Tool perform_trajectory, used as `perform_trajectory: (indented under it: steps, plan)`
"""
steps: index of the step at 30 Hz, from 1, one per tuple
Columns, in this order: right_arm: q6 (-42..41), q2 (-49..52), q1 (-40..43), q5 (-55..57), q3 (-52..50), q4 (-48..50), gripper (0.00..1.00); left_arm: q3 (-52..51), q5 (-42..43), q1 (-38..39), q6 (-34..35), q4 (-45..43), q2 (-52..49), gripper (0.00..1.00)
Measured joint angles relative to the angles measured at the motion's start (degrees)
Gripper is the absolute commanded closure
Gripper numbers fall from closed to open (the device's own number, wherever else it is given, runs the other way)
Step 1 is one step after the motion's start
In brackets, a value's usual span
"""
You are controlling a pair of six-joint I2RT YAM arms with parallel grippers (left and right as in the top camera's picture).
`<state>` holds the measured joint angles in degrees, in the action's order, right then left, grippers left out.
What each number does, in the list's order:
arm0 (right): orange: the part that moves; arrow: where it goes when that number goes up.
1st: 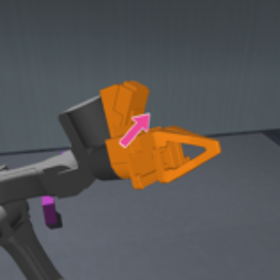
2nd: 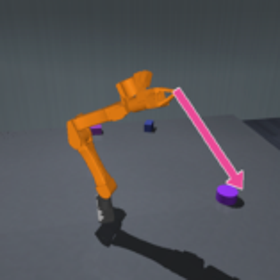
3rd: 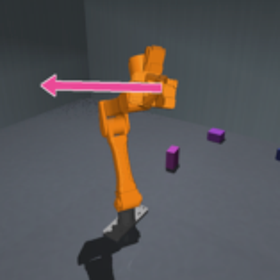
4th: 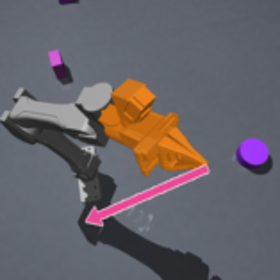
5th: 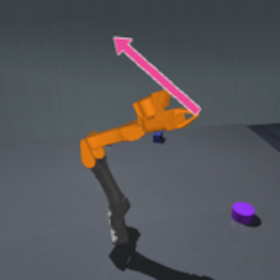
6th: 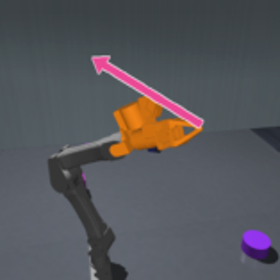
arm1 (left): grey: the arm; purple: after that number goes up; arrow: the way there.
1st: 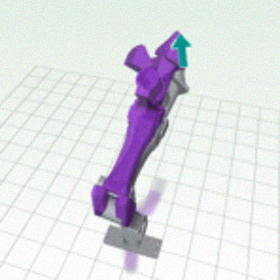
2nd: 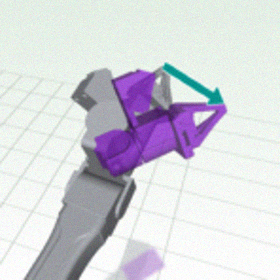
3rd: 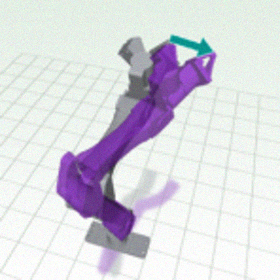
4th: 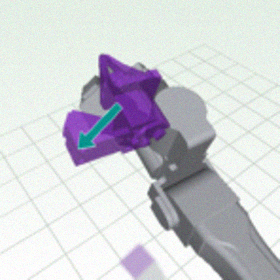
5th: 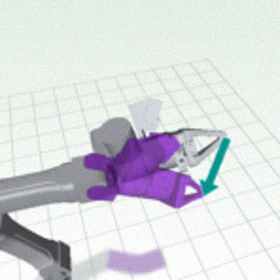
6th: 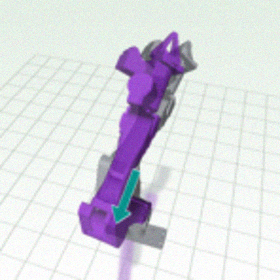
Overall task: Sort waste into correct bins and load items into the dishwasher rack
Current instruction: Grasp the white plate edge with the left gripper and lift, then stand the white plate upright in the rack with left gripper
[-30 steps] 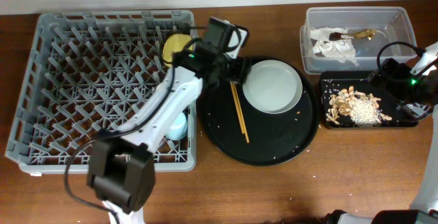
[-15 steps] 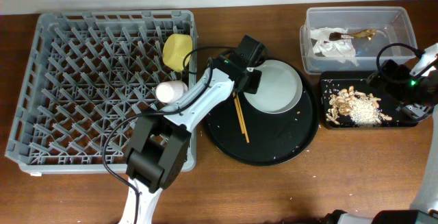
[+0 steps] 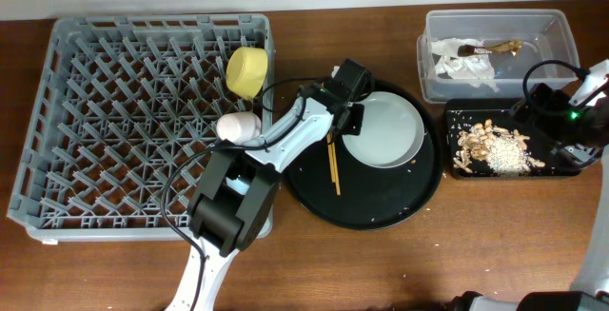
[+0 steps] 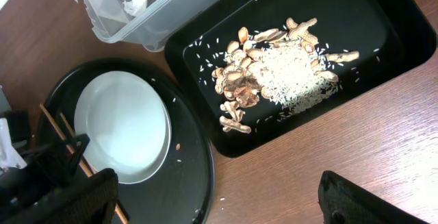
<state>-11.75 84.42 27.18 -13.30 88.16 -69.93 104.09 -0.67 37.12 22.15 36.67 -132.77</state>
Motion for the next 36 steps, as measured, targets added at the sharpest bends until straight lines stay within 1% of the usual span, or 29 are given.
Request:
perform_trajectory:
  steps: [2, 4, 6, 9, 11, 12, 13, 14, 15, 16, 17, 18, 20, 23, 26, 31, 33, 35, 36]
  plan:
    - [0.2, 0.0, 0.0, 0.0, 0.0, -0.2, 0.06, 3.8, 0.0, -0.2, -0.7, 4.2, 0.2, 0.99]
    - [0.4, 0.0, 0.0, 0.0, 0.0, -0.2, 0.06, 7.9, -1.9, -0.9, -3.2, 8.9, 2.3, 0.99]
    - [0.4, 0.0, 0.0, 0.0, 0.0, -0.2, 0.05, 11.5, -5.3, -2.9, -5.9, 9.9, 9.2, 0.99]
    - [0.4, 0.0, 0.0, 0.0, 0.0, -0.2, 0.05, 12.5, -11.2, -5.6, -7.8, 13.0, 19.2, 1.0]
    - [0.4, 0.0, 0.0, 0.0, 0.0, -0.1, 0.05, 12.6, -19.1, -9.0, -10.1, 17.0, 24.3, 1.0]
    - [0.4, 0.0, 0.0, 0.0, 0.0, -0.2, 0.06, 12.6, -27.8, -11.6, -12.8, 19.9, 27.0, 1.0]
    - [0.4, 0.0, 0.0, 0.0, 0.0, -0.2, 0.05, 12.7, -33.7, -13.3, -14.9, 20.4, 28.3, 1.0]
    - [0.4, 0.0, 0.0, 0.0, 0.0, -0.1, 0.05, 12.7, -39.7, -16.4, -19.1, 20.8, 29.5, 1.0]
    - [0.4, 0.0, 0.0, 0.0, 0.0, -0.2, 0.05, 12.7, -42.0, -19.1, -21.9, 20.8, 29.8, 1.0]
    - [0.4, 0.0, 0.0, 0.0, 0.0, -0.2, 0.06, 12.7, -43.0, -22.6, -26.2, 20.5, 29.9, 1.0]
    - [0.4, 0.0, 0.0, 0.0, 0.0, -0.2, 0.05, 12.7, -43.5, -24.8, -28.7, 19.6, 29.8, 1.0]
    - [0.4, 0.0, 0.0, 0.0, 0.0, -0.2, 0.06, 12.7, -44.0, -26.9, -31.4, 16.7, 29.4, 1.0]
    - [0.4, 0.0, 0.0, 0.0, 0.0, -0.3, 0.06, 12.8, -44.6, -28.5, -34.9, 13.2, 26.3, 1.0]
    - [0.4, 0.0, 0.0, 0.0, 0.0, -0.6, 0.06, 12.8, -45.6, -28.5, -36.4, 8.1, 17.7, 1.0]
    - [0.4, 0.0, 0.0, 0.0, 0.0, -0.6, 0.05, 12.8, -50.8, -28.5, -36.7, 5.3, 12.0, 1.0]
    - [0.4, 0.0, 0.0, 0.0, 0.0, -0.6, 0.05, 12.8, -51.4, -26.6, -36.7, 4.4, 11.3, 1.0]
    - [0.4, 0.0, 0.0, 0.0, 0.0, -0.6, 0.04, 12.8, -48.9, -25.1, -36.7, 4.4, 11.4, 0.99]
    - [0.4, 0.0, 0.0, 0.0, 0.0, -0.6, 0.03, 12.8, -48.2, -25.0, -36.7, 4.7, 11.4, 0.57]
    - [0.4, 0.0, 0.0, 0.0, 0.0, -0.6, 0.03, 12.8, -47.6, -25.2, -36.9, 4.9, 11.3, 0.53]
